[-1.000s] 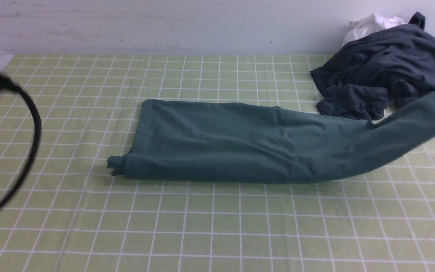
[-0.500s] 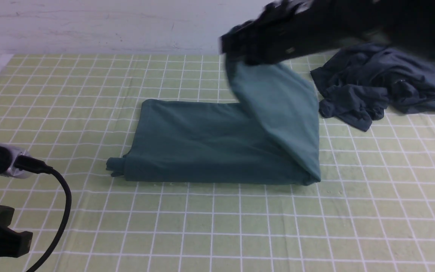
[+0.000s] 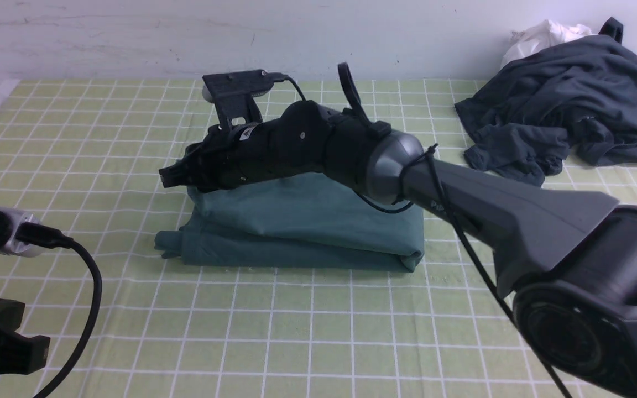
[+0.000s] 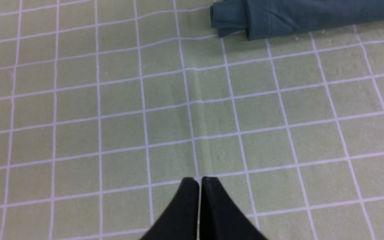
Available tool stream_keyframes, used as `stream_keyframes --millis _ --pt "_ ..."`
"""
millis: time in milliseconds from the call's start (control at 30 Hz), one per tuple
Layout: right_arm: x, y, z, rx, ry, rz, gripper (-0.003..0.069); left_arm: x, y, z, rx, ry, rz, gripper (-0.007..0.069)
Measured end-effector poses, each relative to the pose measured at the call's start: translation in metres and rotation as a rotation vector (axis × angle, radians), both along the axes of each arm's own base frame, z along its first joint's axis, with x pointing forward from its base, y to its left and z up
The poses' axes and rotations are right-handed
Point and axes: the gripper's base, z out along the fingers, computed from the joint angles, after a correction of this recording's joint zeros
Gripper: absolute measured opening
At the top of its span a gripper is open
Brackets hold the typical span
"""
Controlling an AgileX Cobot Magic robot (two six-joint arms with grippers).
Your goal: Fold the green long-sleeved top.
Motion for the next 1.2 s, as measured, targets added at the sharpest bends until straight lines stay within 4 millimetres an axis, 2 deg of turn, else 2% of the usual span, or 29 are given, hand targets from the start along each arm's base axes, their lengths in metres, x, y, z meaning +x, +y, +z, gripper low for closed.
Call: stream_keyframes --millis 133,233,367,467,533,567,633,700,833,867,900,933,967,1100,1133,1200 --pt "0.0 0.0 -0.006 -0.021 0.037 0.029 0.0281 0.0 0.0 0.0 -0.001 0.0 0.0 -0.0004" --pt "-0.001 0.0 -0.007 -0.029 0.047 0.04 0.0317 0.0 -0.001 0.0 -0.012 0.0 0.001 -0.0004" --pt "-0.002 0.001 -0.024 -0.074 0.062 0.054 0.0285 0.001 -0.002 0.001 -0.026 -0.016 0.002 -0.0004" --pt "-0.002 0.002 -0.048 -0.124 0.099 0.073 0.0211 0.001 -0.002 0.001 -0.028 -0.017 0.002 -0.0004" --pt "-0.003 0.001 -0.05 -0.15 0.104 0.088 0.0171 0.0 -0.002 0.002 -0.036 -0.022 0.0 -0.0004" --pt "-0.005 -0.001 -0.043 -0.165 0.102 0.102 0.0149 -0.003 -0.003 0.005 -0.041 -0.044 -0.011 -0.0004" --pt "-0.006 -0.006 -0.022 -0.195 0.08 0.125 0.0129 -0.011 -0.004 0.012 -0.039 -0.115 -0.049 -0.0004" --pt "-0.008 -0.017 0.019 -0.229 0.021 0.148 0.012 -0.025 -0.006 0.021 -0.027 -0.227 -0.114 -0.0004" --pt "-0.026 -0.053 0.131 -0.299 -0.179 0.149 0.0115 -0.057 -0.008 0.023 0.006 -0.416 -0.217 -0.0004" --pt "-0.038 -0.07 0.17 -0.324 -0.253 0.133 0.0115 -0.066 -0.007 0.019 0.023 -0.465 -0.237 -0.0004" --pt "-0.051 -0.085 0.201 -0.34 -0.309 0.116 0.0115 -0.072 -0.006 0.014 0.029 -0.501 -0.242 -0.0004" --pt "-0.058 -0.094 0.218 -0.356 -0.343 0.1 0.0115 -0.075 -0.006 0.011 0.035 -0.521 -0.245 -0.0004" --pt "-0.077 -0.121 0.255 -0.422 -0.428 0.046 0.0115 -0.081 -0.004 0.004 0.045 -0.571 -0.244 -0.0004" --pt "-0.104 -0.169 0.302 -0.503 -0.504 -0.082 0.0115 -0.09 0.0 -0.009 0.067 -0.711 -0.218 -0.0004" --pt "-0.113 -0.19 0.316 -0.502 -0.511 -0.147 0.0115 -0.091 0.001 -0.011 0.078 -0.753 -0.208 -0.0004" --pt "-0.124 -0.217 0.326 -0.501 -0.498 -0.225 0.0115 -0.092 0.003 -0.012 0.103 -0.834 -0.189 -0.0004"
